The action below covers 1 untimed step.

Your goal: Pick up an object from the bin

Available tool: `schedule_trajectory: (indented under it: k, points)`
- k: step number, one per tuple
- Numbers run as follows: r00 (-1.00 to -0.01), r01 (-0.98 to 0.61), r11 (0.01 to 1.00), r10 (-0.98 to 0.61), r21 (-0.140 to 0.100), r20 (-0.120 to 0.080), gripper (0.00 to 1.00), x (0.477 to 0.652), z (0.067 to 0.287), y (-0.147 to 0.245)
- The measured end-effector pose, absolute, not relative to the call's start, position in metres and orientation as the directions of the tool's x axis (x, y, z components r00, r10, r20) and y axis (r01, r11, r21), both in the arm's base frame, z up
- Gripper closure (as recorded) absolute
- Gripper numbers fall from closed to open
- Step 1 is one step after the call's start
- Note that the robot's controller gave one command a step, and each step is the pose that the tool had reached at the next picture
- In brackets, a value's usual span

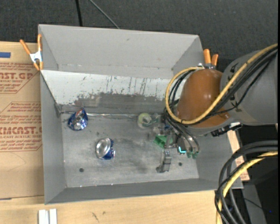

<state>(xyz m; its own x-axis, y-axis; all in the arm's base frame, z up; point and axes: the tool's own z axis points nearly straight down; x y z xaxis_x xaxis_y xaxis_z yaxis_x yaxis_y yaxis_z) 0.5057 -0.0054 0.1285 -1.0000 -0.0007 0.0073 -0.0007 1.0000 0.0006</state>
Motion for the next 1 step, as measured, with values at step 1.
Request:
schedule_trajectory:
  k: [1]
  points:
    - [-0.982,-0.191,0.982,-0.191,-0.001,0.0,0.0,0.5249,0.103,-0.0645]
